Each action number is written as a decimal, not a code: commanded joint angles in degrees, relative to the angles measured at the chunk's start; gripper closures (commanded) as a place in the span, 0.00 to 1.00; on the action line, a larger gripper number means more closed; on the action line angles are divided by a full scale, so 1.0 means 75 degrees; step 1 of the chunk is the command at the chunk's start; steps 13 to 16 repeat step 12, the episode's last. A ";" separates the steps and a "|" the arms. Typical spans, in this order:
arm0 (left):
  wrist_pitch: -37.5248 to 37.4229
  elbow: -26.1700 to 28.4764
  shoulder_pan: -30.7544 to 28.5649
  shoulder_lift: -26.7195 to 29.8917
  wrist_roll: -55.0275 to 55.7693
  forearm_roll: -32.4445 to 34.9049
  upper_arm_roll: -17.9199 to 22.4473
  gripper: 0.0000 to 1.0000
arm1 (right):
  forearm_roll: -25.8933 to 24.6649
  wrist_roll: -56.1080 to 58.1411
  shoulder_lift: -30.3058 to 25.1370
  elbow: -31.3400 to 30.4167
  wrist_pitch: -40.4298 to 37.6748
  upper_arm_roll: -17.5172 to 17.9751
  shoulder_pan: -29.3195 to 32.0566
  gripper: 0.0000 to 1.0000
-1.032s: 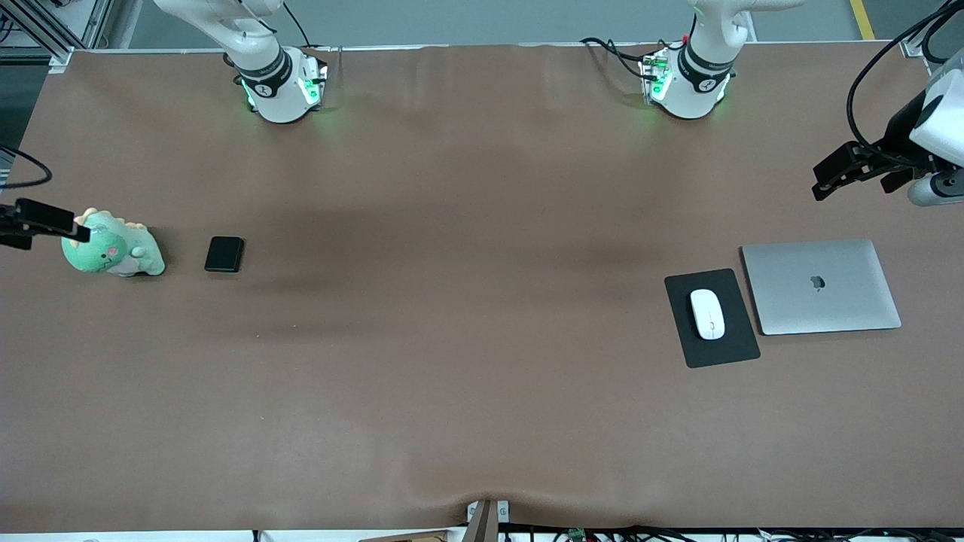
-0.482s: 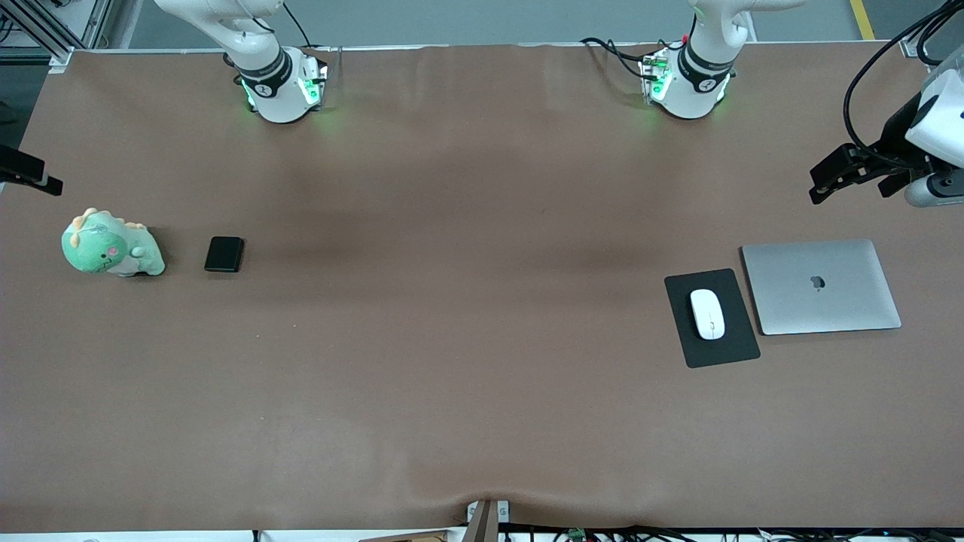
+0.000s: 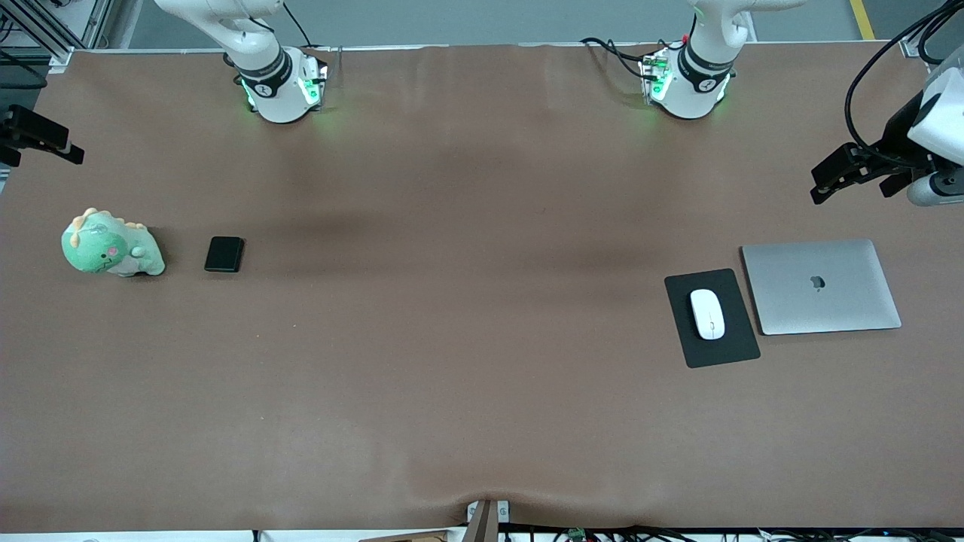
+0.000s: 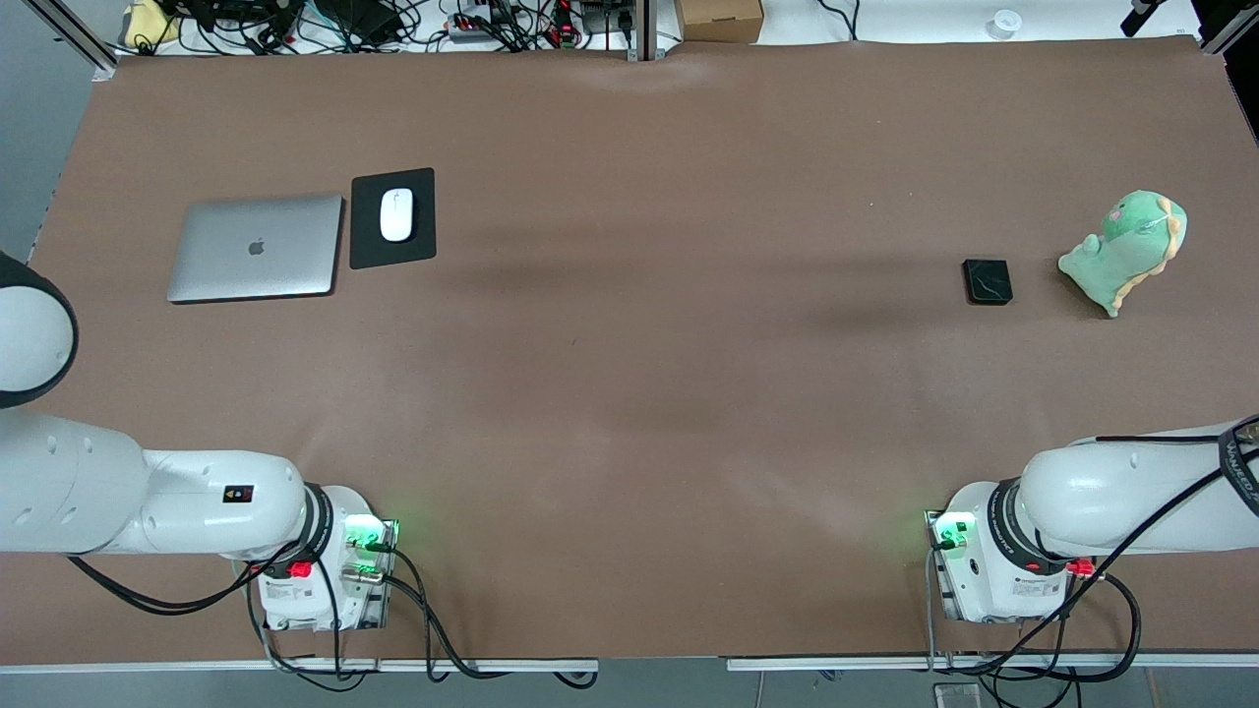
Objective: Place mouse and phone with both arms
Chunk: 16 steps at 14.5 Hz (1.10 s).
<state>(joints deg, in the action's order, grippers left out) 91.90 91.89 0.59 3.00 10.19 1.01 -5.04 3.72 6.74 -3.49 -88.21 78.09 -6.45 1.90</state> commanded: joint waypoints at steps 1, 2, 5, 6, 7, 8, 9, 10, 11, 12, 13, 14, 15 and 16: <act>0.0087 0.0089 -0.0102 0.0116 -0.0209 -0.0146 -0.0020 0.00 | -0.0167 -0.0078 -0.0214 -0.0286 0.0333 0.0111 0.0168 0.00; 0.0087 0.0030 -0.0090 0.0058 -0.0291 -0.0123 -0.0020 0.00 | -0.0342 -0.0089 -0.0214 -0.0239 0.0334 0.0122 0.0156 0.00; 0.0087 -0.0099 -0.0090 -0.0153 -0.0338 -0.0135 -0.0020 0.00 | -0.0472 -0.0113 -0.0202 -0.0239 0.0310 0.0111 0.0179 0.00; 0.0087 -0.0134 -0.0102 -0.0177 -0.0339 -0.0146 -0.0020 0.00 | -0.0461 -0.0113 -0.0202 -0.0239 0.0299 0.0110 0.0191 0.00; 0.0029 -0.0262 -0.0090 -0.0189 -0.0304 -0.0123 -0.0020 0.00 | -0.0426 -0.0124 -0.0202 -0.0239 0.0287 0.0110 0.0203 0.00; -0.0030 -0.0333 -0.0009 -0.0200 -0.0280 -0.0042 -0.0020 0.00 | -0.0391 -0.0125 -0.0202 -0.0239 0.0275 0.0110 0.0191 0.00; -0.0042 -0.0322 0.0015 -0.0201 -0.0268 -0.0006 -0.0020 0.00 | -0.0356 -0.0125 -0.0202 -0.0239 0.0275 0.0110 0.0191 0.00; -0.0054 -0.0322 0.0027 -0.0201 -0.0257 -0.0006 -0.0055 0.00 | -0.0344 -0.0136 -0.0202 -0.0239 0.0287 0.0122 0.0191 0.00; -0.0054 -0.0310 0.0027 -0.0201 -0.0233 -0.0006 -0.0136 0.00 | -0.0332 -0.0136 -0.0202 -0.0250 0.0287 0.0122 0.0180 0.00; -0.0100 -0.0299 0.0027 -0.0201 -0.0221 0.0006 -0.0207 0.00 | -0.0309 -0.0136 -0.0202 -0.0250 0.0287 0.0122 0.0180 0.00; -0.0100 -0.0299 0.0027 -0.0201 -0.0221 0.0006 -0.0207 0.00 | -0.0309 -0.0136 -0.0202 -0.0250 0.0287 0.0122 0.0180 0.00; -0.0100 -0.0299 0.0027 -0.0201 -0.0221 0.0006 -0.0207 0.00 | -0.0309 -0.0136 -0.0202 -0.0250 0.0287 0.0122 0.0180 0.00; -0.0100 -0.0299 0.0027 -0.0201 -0.0221 0.0006 -0.0207 0.00 | -0.0309 -0.0136 -0.0202 -0.0250 0.0287 0.0122 0.0180 0.00; -0.0100 -0.0299 0.0027 -0.0201 -0.0221 0.0006 -0.0207 0.00 | -0.0309 -0.0136 -0.0202 -0.0250 0.0287 0.0122 0.0180 0.00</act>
